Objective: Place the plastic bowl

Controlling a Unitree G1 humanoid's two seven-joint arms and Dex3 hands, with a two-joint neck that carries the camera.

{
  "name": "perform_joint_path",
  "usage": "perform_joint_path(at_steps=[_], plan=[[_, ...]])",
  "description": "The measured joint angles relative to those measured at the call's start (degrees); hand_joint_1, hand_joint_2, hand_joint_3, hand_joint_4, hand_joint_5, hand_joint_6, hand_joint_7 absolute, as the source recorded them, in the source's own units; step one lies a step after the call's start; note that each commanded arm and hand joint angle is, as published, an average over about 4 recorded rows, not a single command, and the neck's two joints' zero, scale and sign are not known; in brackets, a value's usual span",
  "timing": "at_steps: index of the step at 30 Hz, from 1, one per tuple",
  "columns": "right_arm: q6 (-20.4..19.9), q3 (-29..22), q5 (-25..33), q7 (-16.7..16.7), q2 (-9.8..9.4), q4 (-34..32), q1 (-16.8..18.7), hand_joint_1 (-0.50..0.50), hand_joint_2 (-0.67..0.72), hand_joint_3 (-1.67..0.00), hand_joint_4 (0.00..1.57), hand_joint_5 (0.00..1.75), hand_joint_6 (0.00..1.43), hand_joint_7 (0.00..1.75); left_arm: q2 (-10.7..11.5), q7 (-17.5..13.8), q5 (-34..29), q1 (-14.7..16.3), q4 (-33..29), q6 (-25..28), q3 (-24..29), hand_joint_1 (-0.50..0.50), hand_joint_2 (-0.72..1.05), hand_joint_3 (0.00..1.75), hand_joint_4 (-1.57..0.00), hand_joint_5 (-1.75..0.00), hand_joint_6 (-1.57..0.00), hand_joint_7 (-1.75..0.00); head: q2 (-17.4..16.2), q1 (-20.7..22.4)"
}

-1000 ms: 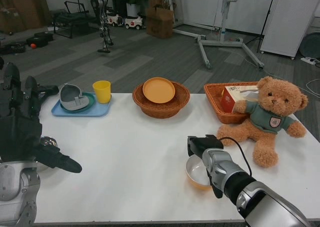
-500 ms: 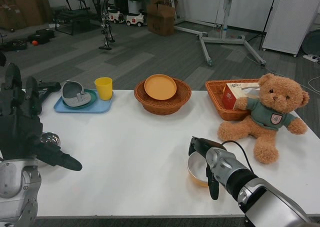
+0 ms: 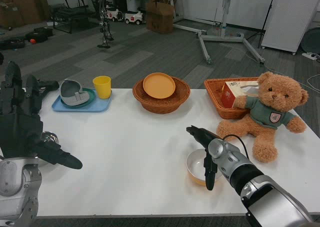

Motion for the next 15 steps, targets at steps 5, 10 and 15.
perform_joint_path(at_steps=[5, 10, 15], plan=[[-1.5, -4.0, 0.0, -0.4, -0.15, -8.9, 3.3, -0.42, 0.72, 0.00, 0.00, 0.00, 0.00, 0.00, 0.0, 0.0, 0.0, -0.1, 0.1, -0.1, 0.0, -0.50, -0.72, 0.04, 0.00, 0.00, 0.00, 0.00, -0.2, -0.1], [-6.7, -11.6, 0.6, -3.4, 0.09, -18.1, 8.5, -0.42, 0.72, 0.00, 0.00, 0.00, 0.00, 0.00, 0.0, 0.0, 0.0, -0.2, 0.1, -0.1, 0.0, -0.50, -0.72, 0.02, 0.00, 0.00, 0.00, 0.00, -0.7, -0.6], [-15.6, -18.0, 11.6, -7.8, 1.27, -24.5, 12.5, -0.42, 0.72, 0.00, 0.00, 0.00, 0.00, 0.00, 0.1, 0.0, -0.1, -0.3, 0.1, -0.2, 0.1, -0.50, -0.72, 0.00, 0.00, 0.00, 0.00, 0.00, 0.1, -0.9]])
